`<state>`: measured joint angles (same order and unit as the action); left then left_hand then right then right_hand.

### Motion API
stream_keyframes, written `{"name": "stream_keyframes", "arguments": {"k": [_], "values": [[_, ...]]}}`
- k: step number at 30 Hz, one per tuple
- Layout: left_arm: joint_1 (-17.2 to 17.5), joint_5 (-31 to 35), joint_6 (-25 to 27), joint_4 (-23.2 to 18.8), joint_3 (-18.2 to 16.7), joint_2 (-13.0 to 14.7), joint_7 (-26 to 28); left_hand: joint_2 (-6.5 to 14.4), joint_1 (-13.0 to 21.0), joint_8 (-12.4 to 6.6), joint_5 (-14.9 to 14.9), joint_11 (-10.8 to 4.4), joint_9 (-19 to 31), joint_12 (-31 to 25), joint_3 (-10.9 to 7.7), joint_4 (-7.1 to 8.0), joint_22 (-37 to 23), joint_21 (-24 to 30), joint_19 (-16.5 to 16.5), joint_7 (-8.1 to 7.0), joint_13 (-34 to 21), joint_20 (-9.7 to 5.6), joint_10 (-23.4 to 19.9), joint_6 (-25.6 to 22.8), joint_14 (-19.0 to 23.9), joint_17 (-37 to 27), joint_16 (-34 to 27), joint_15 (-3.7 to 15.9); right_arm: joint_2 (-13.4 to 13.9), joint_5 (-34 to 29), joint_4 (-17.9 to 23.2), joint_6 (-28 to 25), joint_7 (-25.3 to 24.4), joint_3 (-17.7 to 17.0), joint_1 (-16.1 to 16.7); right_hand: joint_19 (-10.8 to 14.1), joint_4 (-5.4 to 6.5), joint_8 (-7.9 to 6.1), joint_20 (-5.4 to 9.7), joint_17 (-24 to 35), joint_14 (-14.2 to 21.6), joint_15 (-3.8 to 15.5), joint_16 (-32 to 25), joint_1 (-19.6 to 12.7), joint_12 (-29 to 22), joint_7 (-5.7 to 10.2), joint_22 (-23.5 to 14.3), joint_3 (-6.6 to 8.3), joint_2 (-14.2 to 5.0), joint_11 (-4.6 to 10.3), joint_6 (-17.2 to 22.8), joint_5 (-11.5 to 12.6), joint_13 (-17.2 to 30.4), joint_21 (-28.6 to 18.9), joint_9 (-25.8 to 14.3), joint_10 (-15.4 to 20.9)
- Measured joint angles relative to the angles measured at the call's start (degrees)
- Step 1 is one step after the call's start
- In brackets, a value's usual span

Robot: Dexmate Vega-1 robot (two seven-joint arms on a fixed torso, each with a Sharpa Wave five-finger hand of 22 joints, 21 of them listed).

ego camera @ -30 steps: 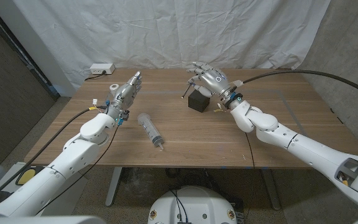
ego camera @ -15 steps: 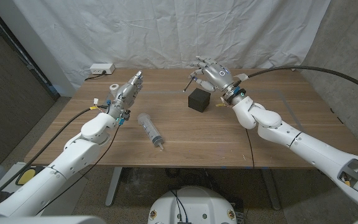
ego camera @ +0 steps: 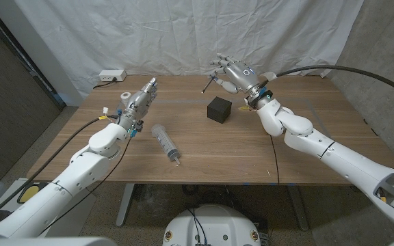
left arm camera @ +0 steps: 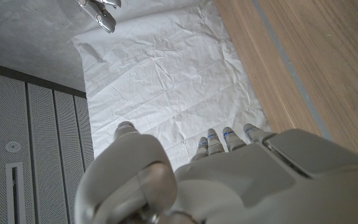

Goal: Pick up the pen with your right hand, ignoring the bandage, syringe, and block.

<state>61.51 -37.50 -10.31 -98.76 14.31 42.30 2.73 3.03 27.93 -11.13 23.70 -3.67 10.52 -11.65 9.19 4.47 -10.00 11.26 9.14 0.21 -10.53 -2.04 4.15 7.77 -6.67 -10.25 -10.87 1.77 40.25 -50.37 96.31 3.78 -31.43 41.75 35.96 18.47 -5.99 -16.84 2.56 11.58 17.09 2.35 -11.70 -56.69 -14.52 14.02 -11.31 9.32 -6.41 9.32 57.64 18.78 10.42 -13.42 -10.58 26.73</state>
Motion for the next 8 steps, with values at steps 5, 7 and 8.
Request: {"name": "stream_keyframes", "arguments": {"k": [5, 7, 8], "values": [[0.0, -0.3, -0.1, 0.2, -0.2, 0.0, -0.4, -0.2, 0.2, 0.00, 0.0, 0.00, 0.0, 0.0, 0.00, 0.00, 0.0, 0.0, 0.0, 0.00, 0.0, 0.00, 0.0, 0.0, 0.0, 0.0, 0.0, 0.00, -0.2, 0.3, 0.6, -0.1, 0.8, -0.5, 0.0, 0.0, 0.00, 0.14, 0.00, 0.0, 0.0, 0.00, 0.0, -0.1, 0.0, 0.00, 0.0, 0.00, 0.08, 0.20, 0.0, 0.0, 0.0, 0.0, 0.0, 0.2], [0.0, -0.4, -0.2, 0.4, -0.2, 0.0, -0.4, -0.2, 0.2, 0.00, 0.0, 0.00, 0.0, 0.0, 0.00, 0.00, 0.0, 0.0, 0.0, 0.00, 0.0, 0.00, 0.0, 0.0, 0.0, 0.0, 0.0, 0.00, -0.3, 0.3, 0.7, -0.1, 1.0, -0.7, 0.0, 0.0, 0.00, 0.15, 0.00, 0.0, 0.5, 0.00, 0.0, -0.1, 0.0, 0.00, 0.0, 0.00, 0.08, 0.09, 0.0, 0.0, 0.0, 0.0, 0.0, 0.3], [0.0, -0.5, -0.3, 0.5, -0.3, 0.0, -0.6, -0.2, 0.2, 0.00, 0.0, 0.00, 0.0, 0.0, 0.00, 0.00, 0.0, 0.0, 0.0, 0.00, 0.0, 0.00, 0.0, 0.0, 0.0, 0.0, 0.0, 0.00, -0.4, 0.4, 0.8, -0.1, 1.1, -0.8, 0.0, 0.0, 0.00, 0.16, 0.00, 0.0, 0.6, 0.00, 0.0, -0.1, 0.0, 0.00, 0.0, 0.00, 0.08, -0.03, 0.0, 0.0, 0.0, 0.0, 0.0, 0.4]]}}
